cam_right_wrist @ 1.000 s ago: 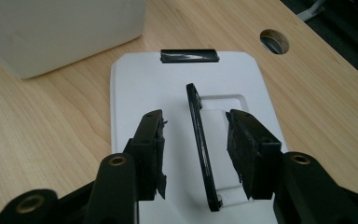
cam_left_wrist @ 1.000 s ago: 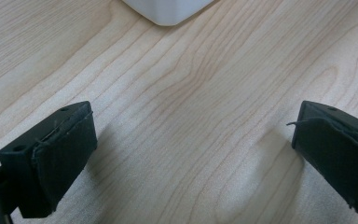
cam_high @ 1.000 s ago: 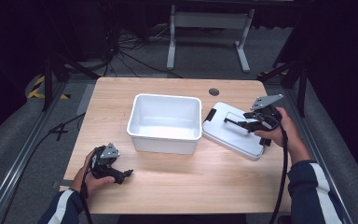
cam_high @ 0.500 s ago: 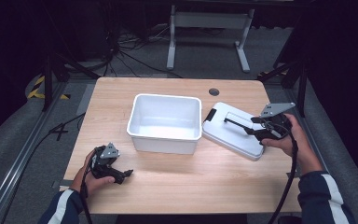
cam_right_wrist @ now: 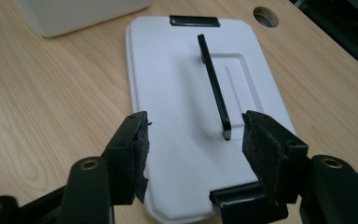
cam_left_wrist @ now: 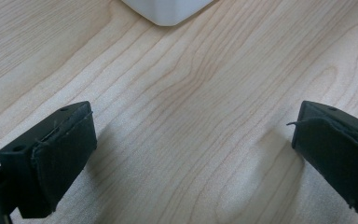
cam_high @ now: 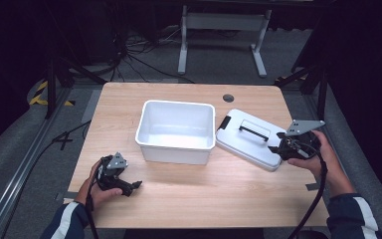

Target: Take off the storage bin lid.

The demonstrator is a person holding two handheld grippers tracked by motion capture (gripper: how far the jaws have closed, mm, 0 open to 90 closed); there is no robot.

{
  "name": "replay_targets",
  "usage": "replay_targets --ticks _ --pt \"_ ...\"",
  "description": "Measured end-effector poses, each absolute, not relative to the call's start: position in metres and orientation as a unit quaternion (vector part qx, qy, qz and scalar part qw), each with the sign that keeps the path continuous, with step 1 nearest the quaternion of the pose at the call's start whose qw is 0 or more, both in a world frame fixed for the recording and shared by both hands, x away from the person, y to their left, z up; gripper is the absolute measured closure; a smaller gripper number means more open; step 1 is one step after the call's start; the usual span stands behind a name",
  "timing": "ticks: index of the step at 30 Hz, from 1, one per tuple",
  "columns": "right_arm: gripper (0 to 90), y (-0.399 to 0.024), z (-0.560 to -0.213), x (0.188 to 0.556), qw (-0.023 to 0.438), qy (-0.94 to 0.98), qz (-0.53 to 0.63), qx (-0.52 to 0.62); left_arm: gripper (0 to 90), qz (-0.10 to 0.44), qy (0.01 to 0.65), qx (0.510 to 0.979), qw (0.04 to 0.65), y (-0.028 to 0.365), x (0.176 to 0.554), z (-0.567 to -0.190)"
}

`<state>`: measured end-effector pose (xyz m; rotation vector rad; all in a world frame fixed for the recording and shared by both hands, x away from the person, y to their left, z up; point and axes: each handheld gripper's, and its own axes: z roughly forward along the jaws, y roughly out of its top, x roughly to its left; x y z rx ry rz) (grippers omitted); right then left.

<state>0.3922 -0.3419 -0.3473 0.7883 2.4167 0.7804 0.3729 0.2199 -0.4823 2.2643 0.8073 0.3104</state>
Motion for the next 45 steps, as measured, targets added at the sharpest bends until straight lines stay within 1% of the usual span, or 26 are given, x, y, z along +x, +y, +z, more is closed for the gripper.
replay_targets --ticks 2,5,16,18,22,24,28,29,30,31,36,39,42,44,45 --pt "38.5 -0.345 -0.353 0.389 0.240 0.880 0.288 0.290 0.2 0.120 0.312 0.875 0.351 0.220 0.373 -0.482" --pt "37.5 -0.350 -0.360 0.384 0.240 0.876 0.294 0.297 0.2 0.120 0.312 0.875 0.351 0.220 0.373 -0.482" --pt "34.5 -0.366 -0.383 0.364 0.245 0.866 0.308 0.308 0.2 0.120 0.312 0.875 0.351 0.220 0.373 -0.482" --pt "33.8 -0.368 -0.388 0.361 0.252 0.865 0.307 0.307 0.2 0.120 0.312 0.875 0.351 0.220 0.373 -0.482" --pt "33.7 -0.373 -0.397 0.352 0.250 0.862 0.316 0.308 0.2 0.120 0.312 0.875 0.351 0.220 0.373 -0.482" --pt "31.6 -0.376 -0.403 0.348 0.245 0.857 0.321 0.319 0.2 0.120 0.312 0.875 0.351 0.220 0.373 -0.482" --pt "31.6 -0.380 -0.414 0.342 0.247 0.853 0.328 0.322 0.2 0.120 0.311 0.875 0.351 0.220 0.373 -0.482" --pt "31.0 -0.383 -0.422 0.338 0.241 0.850 0.332 0.330 0.2 0.120 0.311 0.875 0.351 0.220 0.373 -0.482" --pt "31.0 -0.383 -0.422 0.338 0.241 0.850 0.332 0.330 0.2 0.120 0.311 0.875 0.351 0.220 0.373 -0.482" --pt "29.9 -0.385 -0.431 0.336 0.231 0.849 0.334 0.339 0.2 0.120 0.311 0.875 0.351 0.220 0.373 -0.482" --pt "29.6 -0.388 -0.447 0.332 0.225 0.847 0.332 0.349 0.2 0.120 0.311 0.875 0.351 0.220 0.373 -0.482" --pt "29.7 -0.392 -0.453 0.327 0.220 0.825 0.364 0.371 0.2 0.120 0.311 0.875 0.351 0.220 0.373 -0.482" --pt "27.3 -0.395 -0.460 0.326 0.217 0.819 0.363 0.388 0.2 0.119 0.310 0.875 0.351 0.220 0.373 -0.482" --pt "27.3 -0.396 -0.466 0.325 0.206 0.816 0.366 0.398 0.2 0.117 0.310 0.875 0.352 0.220 0.374 -0.483" --pt "25.5 -0.396 -0.467 0.326 0.198 0.819 0.359 0.402 0.2 0.118 0.307 0.876 0.352 0.221 0.374 -0.482"
